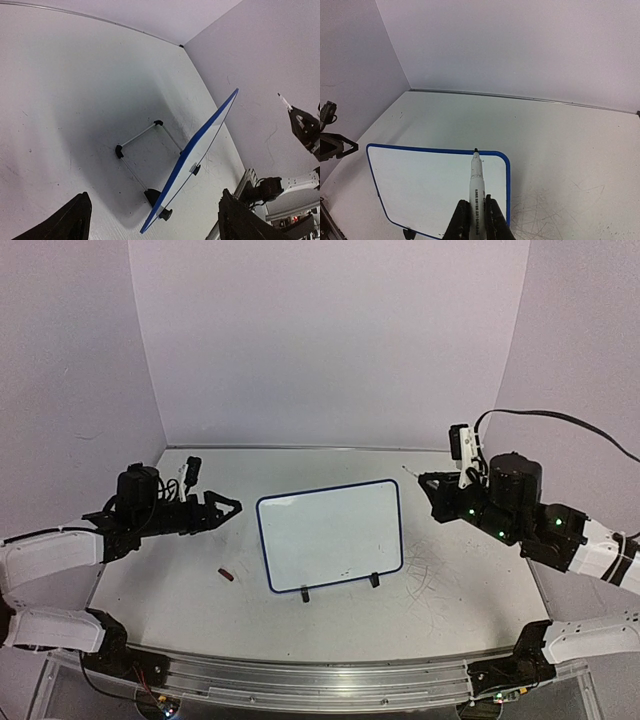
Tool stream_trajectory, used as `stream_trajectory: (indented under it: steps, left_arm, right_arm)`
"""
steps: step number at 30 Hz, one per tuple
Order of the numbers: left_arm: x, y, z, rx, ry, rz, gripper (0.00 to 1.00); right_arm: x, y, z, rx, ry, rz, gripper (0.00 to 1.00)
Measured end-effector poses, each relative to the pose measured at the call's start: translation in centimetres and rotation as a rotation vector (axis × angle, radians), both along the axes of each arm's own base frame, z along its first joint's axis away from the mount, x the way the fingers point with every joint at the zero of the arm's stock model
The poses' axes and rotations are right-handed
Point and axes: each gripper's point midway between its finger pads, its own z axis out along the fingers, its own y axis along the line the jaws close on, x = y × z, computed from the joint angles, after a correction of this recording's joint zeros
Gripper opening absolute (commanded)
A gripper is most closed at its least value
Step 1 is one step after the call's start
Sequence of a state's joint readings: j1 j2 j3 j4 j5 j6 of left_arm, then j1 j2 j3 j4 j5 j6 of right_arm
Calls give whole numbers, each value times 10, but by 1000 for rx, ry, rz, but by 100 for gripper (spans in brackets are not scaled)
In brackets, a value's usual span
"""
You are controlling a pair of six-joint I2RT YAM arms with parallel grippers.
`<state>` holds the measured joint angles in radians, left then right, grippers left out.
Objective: Write a sentence on the whiteboard
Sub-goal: Hold the whiteboard at the center of the board.
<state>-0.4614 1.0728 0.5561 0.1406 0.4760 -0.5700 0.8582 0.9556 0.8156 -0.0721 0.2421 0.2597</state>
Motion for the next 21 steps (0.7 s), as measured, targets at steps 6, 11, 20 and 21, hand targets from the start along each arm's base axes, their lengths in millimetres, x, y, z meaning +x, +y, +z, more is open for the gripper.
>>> stream_trajectory:
  steps: [6, 11, 20, 21]
  left_arm:
    - [-1, -14, -15, -5, 30, -89, 87]
    - [-4, -27, -24, -42, 107, -164, 91]
    - [0, -25, -18, -58, 117, -124, 99]
    - [1, -23, -16, -58, 106, -111, 99]
  right_arm:
    - [5, 10, -4, 22, 49, 3, 0]
    - [3, 13, 0, 55, 81, 4, 0]
    - [-1, 8, 19, 95, 66, 4, 0]
    - [-2, 6, 20, 99, 61, 1, 0]
